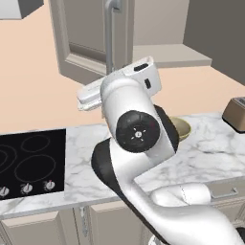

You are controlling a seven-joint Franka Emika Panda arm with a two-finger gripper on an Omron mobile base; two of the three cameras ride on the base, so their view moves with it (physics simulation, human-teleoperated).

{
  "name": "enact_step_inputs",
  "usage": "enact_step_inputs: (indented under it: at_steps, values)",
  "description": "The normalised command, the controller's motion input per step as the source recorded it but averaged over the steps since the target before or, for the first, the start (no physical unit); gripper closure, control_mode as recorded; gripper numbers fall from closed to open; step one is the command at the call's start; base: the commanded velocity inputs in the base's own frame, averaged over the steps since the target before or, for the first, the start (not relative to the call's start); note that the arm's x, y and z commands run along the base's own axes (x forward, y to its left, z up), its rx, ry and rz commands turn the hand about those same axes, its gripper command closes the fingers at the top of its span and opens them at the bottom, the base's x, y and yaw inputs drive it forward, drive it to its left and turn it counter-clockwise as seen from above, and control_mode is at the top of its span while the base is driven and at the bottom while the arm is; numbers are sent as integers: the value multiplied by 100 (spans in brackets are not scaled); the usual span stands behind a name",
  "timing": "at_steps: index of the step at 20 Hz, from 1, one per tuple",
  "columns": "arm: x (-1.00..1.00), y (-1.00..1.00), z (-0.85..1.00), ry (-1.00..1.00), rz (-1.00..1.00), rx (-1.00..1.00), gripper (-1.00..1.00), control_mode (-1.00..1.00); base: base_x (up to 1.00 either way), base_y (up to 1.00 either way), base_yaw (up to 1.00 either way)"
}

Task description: Open the cabinet. Pick the bowls from the counter and place them in the cabinet. Then close the cabinet.

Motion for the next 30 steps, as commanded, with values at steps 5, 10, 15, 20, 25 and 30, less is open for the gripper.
enact_step_inputs:
  at_steps: [5,10,15,20,25,30]
  values:
    - [-98,-93,37,-6,12,0,-100,-100,0,0,0]
    - [-65,-100,0,0,9,0,-100,-100,0,0,0]
    - [-25,-100,0,1,14,-1,-100,-100,0,0,0]
    - [3,-97,0,0,31,-24,-100,-100,0,0,0]
    - [30,-35,-13,0,30,-60,-100,-100,0,0,0]
    - [64,8,-45,-10,4,-70,-100,-100,0,0,0]
